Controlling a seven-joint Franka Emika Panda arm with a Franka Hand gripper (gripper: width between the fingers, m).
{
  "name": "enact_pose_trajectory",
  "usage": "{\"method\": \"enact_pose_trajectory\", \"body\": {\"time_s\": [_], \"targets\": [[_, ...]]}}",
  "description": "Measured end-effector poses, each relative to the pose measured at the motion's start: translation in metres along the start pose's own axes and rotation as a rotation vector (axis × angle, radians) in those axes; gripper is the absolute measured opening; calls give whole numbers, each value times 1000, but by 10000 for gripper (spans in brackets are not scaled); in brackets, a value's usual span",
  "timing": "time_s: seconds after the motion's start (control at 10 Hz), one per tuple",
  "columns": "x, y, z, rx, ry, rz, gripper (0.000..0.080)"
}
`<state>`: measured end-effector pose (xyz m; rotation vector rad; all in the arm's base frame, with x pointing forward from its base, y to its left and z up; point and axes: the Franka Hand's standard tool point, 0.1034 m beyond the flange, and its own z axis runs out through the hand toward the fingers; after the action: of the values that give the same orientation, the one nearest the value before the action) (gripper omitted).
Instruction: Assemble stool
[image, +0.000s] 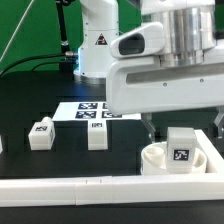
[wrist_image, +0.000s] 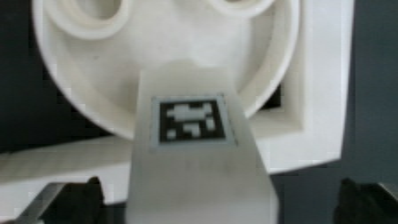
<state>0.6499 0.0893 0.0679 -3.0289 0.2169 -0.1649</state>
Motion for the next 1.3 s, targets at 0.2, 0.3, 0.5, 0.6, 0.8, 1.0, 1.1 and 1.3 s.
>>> {"method": "enact_pose_trajectory", "body": {"time_s": [0.2,0.3,0.5,0.6,0.8,1.0,1.1,1.3], "targets": [[2,0,-2,1,4,0,513],[1,0,-1,1,3,0,360],[2,3,-2,-4,5,-2,343],[2,3,-2,-4,5,1,343],[3,5,-1,-6,8,81,343],[6,16,-1,-10,23,383,343],[4,22,-1,-14,23,528,343],[1,29,-2,-9,-4,713,343]]}}
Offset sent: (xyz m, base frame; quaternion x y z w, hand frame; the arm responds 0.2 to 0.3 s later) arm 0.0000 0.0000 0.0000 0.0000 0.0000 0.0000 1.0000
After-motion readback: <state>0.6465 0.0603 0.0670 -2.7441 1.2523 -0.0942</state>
